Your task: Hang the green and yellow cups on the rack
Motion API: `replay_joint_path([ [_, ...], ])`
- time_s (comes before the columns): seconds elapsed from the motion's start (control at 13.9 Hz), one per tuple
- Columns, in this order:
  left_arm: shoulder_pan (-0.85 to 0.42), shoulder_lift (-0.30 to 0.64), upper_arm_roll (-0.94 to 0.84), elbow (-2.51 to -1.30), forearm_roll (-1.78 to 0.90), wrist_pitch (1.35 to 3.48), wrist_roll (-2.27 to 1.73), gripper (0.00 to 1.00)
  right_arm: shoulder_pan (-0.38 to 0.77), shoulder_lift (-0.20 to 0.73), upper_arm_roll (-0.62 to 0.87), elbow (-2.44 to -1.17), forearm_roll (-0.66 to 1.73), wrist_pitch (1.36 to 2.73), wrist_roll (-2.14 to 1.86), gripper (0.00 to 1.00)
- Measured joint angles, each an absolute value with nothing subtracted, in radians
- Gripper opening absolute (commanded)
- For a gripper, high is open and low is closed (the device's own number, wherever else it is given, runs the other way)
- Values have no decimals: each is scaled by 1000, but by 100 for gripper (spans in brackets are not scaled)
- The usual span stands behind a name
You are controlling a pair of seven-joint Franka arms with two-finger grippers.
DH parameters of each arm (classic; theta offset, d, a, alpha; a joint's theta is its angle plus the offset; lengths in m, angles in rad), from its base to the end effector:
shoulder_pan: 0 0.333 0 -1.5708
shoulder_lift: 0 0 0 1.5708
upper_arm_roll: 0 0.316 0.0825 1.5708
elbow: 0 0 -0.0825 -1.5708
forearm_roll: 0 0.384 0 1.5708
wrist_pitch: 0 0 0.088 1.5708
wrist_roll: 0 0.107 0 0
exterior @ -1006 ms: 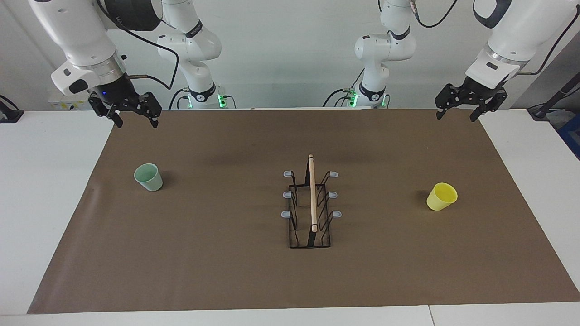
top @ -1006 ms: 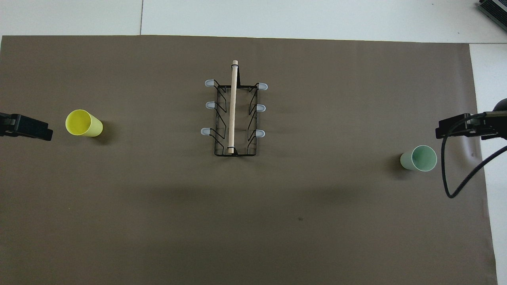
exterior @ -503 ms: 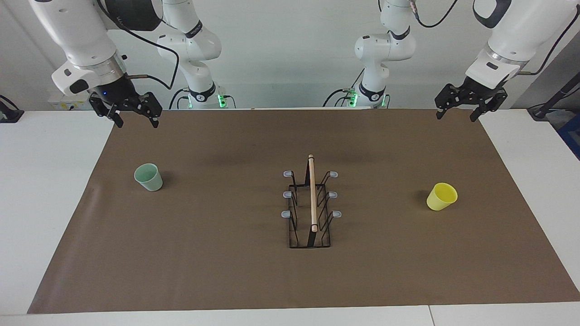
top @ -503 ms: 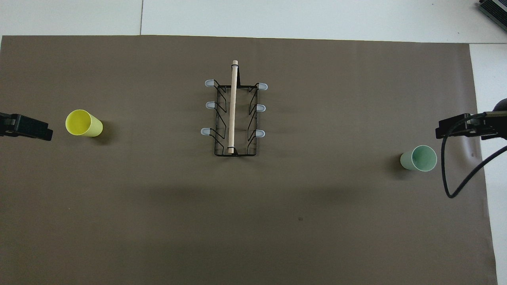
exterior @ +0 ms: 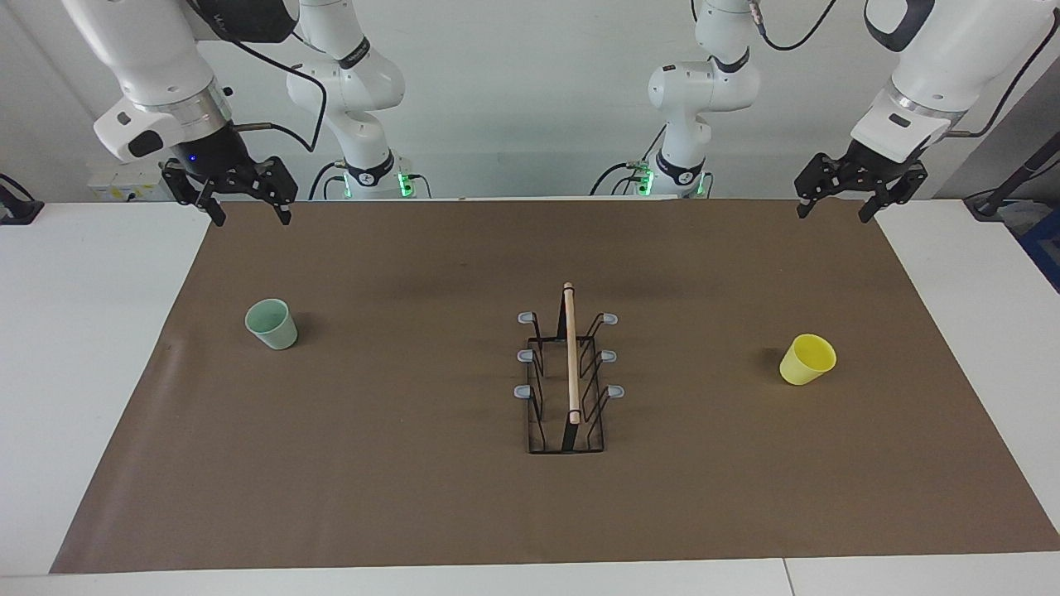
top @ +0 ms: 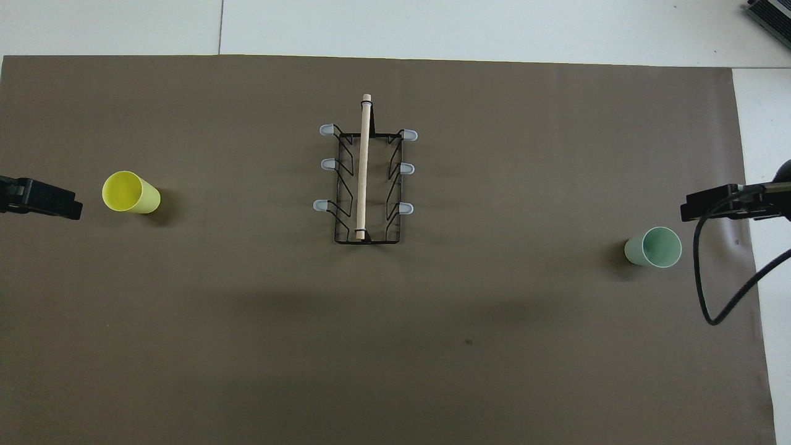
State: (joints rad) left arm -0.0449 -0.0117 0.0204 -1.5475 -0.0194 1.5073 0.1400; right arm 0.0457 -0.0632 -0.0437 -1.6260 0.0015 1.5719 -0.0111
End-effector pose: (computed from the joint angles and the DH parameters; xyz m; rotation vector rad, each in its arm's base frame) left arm 0.5444 -0.0154 0.6364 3.1094 -0.2578 -0.0426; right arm 0.5347 0.0005 0.6329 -3.1373 -0.0207 -0.0142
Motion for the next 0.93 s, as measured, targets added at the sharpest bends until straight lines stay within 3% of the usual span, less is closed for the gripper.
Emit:
replay_joint_path([
  [0.29,-45,-12,20,-1547,-19,1507,140,100,55,-87,-29,-1714,-25,1662,-14,100],
  [0.58,-45,-12,20,-1547,-19,1507,140,100,54,-49,-33,-1748,-112,1694,-89,100],
  [0.93,-45,-12,20,-1547,-19,1507,140,100,55,167,-32,-1655,-235,1724,-284,100],
])
